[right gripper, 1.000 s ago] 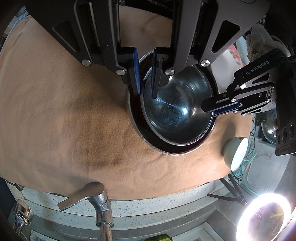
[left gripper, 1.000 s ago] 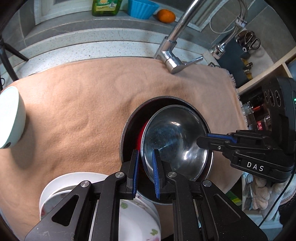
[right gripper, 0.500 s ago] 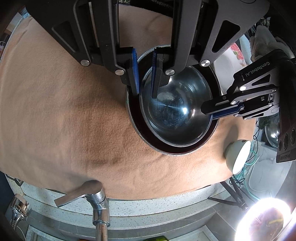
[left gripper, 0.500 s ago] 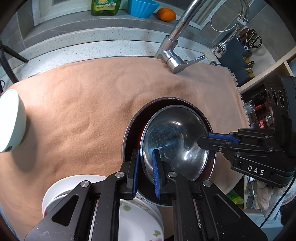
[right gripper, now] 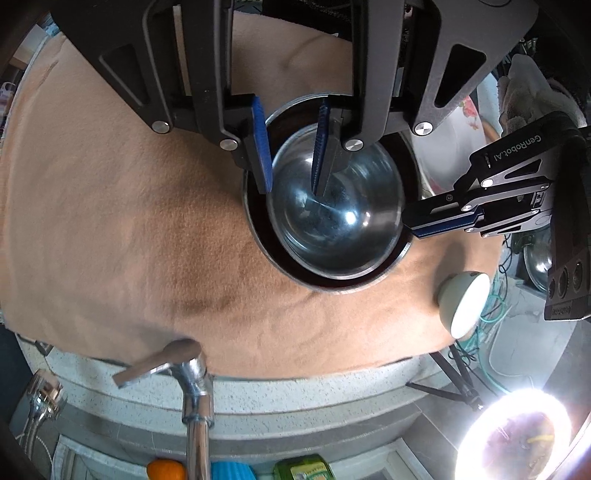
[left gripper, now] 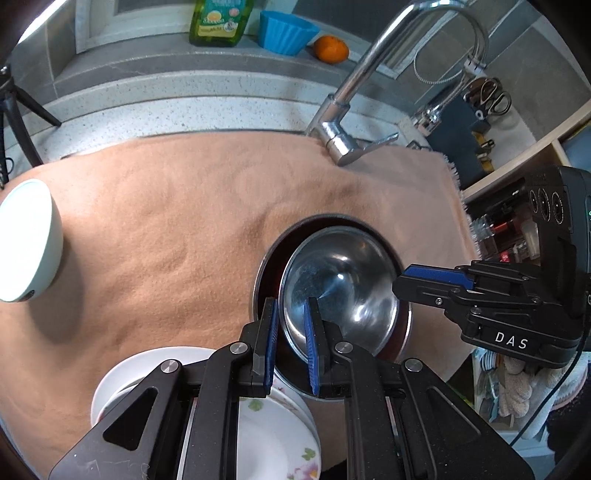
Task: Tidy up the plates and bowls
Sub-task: 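Lower the red-exterior bowl into the large steel bowl and hold it, then open both grippers and move them to the white ceramic bowl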
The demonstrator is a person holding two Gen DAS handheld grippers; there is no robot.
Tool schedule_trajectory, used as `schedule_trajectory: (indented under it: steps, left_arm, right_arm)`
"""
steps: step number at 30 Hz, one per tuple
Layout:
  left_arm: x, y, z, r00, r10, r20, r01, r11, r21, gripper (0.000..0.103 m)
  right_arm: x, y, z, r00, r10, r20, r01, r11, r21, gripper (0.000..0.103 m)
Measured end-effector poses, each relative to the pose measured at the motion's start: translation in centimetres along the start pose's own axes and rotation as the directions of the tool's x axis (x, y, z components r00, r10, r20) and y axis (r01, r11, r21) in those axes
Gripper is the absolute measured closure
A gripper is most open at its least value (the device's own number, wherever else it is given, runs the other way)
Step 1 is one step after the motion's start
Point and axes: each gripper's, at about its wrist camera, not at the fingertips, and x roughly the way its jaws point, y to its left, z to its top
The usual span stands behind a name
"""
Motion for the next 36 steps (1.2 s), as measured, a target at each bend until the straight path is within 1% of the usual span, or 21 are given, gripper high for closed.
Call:
schedule_trajectory:
  steps: [4, 9, 13, 19, 24, 29, 33, 36]
  left_arm:
    - [-1.6, 0.6, 0.1, 0.999, -0.015, 0.03, 0.015, 1.0, -0.009, 0.091]
    - [-4.0, 2.5, 0.1, 0.997, -0.01, 0.078, 0.013, 0.999, -0.038, 0.09]
    - [-5.8, 4.9, 0.0, 0.993, 0.01, 0.119, 0.0, 0.996, -0.086, 0.09]
    - [-8.4, 9.5, -0.5, 0.984, 0.057, 0.167, -0.027, 0.984, -0.179, 0.09]
    - [-9.7, 13.0, -0.9, 0.976, 0.106, 0.19, -0.056, 0.967, -0.25, 0.09]
    - [-10.3, 17.0, -1.0, 0.968, 0.162, 0.19, -0.094, 0.942, -0.322, 0.09]
    - [-10.2, 19.8, -1.1, 0.967, 0.183, 0.178, -0.107, 0.923, -0.371, 0.09]
    - [-9.8, 21.6, -1.1, 0.969, 0.183, 0.164, -0.103, 0.909, -0.405, 0.09]
  right_arm:
    - [-1.6, 1.1, 0.6, 0.999, 0.019, 0.041, -0.019, 1.0, -0.006, 0.081]
    - [-3.1, 3.2, 1.9, 0.995, 0.059, 0.085, -0.057, 0.998, -0.025, 0.081]
    - [-3.9, 5.2, 3.1, 0.989, 0.095, 0.114, -0.09, 0.995, -0.045, 0.081]
    - [-3.7, 8.8, 5.2, 0.981, 0.147, 0.127, -0.138, 0.988, -0.075, 0.081]
    - [-2.3, 12.4, 6.9, 0.978, 0.173, 0.115, -0.159, 0.98, -0.116, 0.081]
    - [0.3, 15.0, 8.6, 0.975, 0.206, 0.08, -0.196, 0.973, -0.119, 0.08]
    - [3.0, 16.9, 9.9, 0.974, 0.224, 0.037, -0.219, 0.97, -0.11, 0.081]
    - [4.9, 18.1, 10.7, 0.974, 0.226, 0.009, -0.223, 0.969, -0.106, 0.081]
